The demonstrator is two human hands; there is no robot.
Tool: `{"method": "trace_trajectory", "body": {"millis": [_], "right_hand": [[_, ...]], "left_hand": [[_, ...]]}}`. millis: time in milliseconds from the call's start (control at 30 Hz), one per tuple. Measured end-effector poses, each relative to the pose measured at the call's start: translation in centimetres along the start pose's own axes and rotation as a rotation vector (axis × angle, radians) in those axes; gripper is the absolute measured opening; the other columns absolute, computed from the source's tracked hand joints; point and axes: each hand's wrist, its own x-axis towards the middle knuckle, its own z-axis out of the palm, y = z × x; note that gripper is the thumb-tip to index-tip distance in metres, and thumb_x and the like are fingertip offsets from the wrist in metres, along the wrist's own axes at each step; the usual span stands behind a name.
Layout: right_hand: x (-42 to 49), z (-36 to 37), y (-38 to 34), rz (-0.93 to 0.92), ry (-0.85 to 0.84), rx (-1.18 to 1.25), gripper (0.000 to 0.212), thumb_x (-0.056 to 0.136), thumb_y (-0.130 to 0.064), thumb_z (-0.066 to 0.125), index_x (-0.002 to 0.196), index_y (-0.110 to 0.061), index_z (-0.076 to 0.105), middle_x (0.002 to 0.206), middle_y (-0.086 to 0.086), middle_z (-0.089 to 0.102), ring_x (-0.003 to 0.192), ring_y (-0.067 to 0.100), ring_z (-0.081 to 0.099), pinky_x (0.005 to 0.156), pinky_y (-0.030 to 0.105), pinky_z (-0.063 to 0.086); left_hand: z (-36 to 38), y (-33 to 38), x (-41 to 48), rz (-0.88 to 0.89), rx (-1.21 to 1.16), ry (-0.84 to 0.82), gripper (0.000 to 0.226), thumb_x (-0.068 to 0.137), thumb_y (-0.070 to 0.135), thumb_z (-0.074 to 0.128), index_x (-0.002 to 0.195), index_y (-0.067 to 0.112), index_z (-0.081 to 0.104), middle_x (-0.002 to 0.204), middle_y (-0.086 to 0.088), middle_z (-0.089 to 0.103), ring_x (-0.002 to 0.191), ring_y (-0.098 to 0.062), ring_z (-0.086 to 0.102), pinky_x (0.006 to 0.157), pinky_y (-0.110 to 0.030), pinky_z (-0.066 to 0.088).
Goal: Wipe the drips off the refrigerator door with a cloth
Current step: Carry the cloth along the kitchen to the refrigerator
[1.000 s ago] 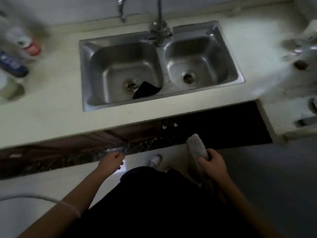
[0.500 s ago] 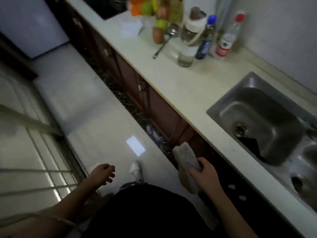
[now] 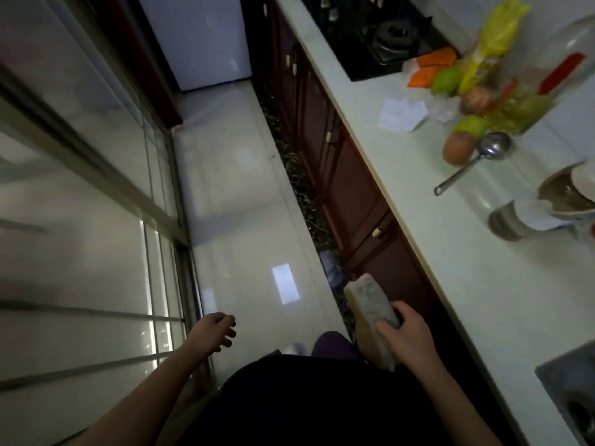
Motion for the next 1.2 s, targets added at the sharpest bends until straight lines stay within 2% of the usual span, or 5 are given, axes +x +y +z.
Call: {"method": "trace_trajectory", "body": {"millis": [300, 633, 733, 867, 1200], "right_hand": [[15.8, 1.4, -13.5, -0.088, -0.150, -0.112, 0.022, 0.084, -0.021, 0.075, 0.102, -0.024, 0.063, 0.089, -0.009, 0.067, 0.083, 0.015, 0.064, 0.079, 0.037, 0.054], [30.9, 4.9, -33.5, -0.341, -0.349, -0.315, 0.030, 0.084, -0.023, 0.076, 0.111, -0.021, 0.064, 0.102, -0.001, 0.069, 0.091, 0.016, 0.065, 0.073, 0.032, 0.049], [34.9, 6.9, -38.6, -0.353, -0.358, -0.337, 0.025, 0.082, -0.026, 0.076, 0.103, -0.023, 0.064, 0.095, -0.002, 0.071, 0.085, 0.016, 0.068, 0.075, 0.040, 0.057], [40.1, 9.9, -45.0, -0.336, -0.367, -0.337, 0.022, 0.083, -0.025, 0.075, 0.102, -0.023, 0.064, 0.093, -0.003, 0.070, 0.085, 0.016, 0.068, 0.079, 0.043, 0.059], [49.4, 12.3, -57.6, -0.262, -0.227, -0.229, 0.015, 0.084, -0.020, 0.076, 0.092, -0.021, 0.064, 0.082, 0.000, 0.071, 0.079, 0.019, 0.068, 0.076, 0.042, 0.055]], "left_hand": [[-6.4, 4.6, 8.8, -0.147, -0.173, 0.136, 0.029, 0.087, 0.028, 0.060, 0.091, 0.000, 0.067, 0.076, -0.015, 0.069, 0.059, -0.028, 0.062, 0.059, -0.030, 0.041], [-13.9, 11.7, 15.0, -0.265, -0.499, 0.298, 0.021, 0.094, 0.018, 0.057, 0.092, -0.002, 0.065, 0.068, -0.010, 0.062, 0.045, -0.019, 0.051, 0.050, -0.021, 0.031], [-16.5, 13.4, 17.7, -0.304, -0.536, 0.302, 0.026, 0.084, 0.027, 0.060, 0.084, 0.002, 0.065, 0.069, -0.012, 0.064, 0.047, -0.021, 0.053, 0.051, -0.023, 0.034], [-21.0, 15.6, 23.5, -0.327, -0.532, 0.290, 0.024, 0.095, 0.022, 0.057, 0.084, 0.002, 0.065, 0.068, -0.013, 0.064, 0.050, -0.023, 0.054, 0.053, -0.024, 0.036], [-37.3, 32.2, 37.2, -0.107, -0.351, 0.182, 0.030, 0.103, 0.010, 0.046, 0.075, 0.006, 0.058, 0.065, -0.010, 0.056, 0.054, -0.019, 0.052, 0.040, -0.019, 0.041]]}}
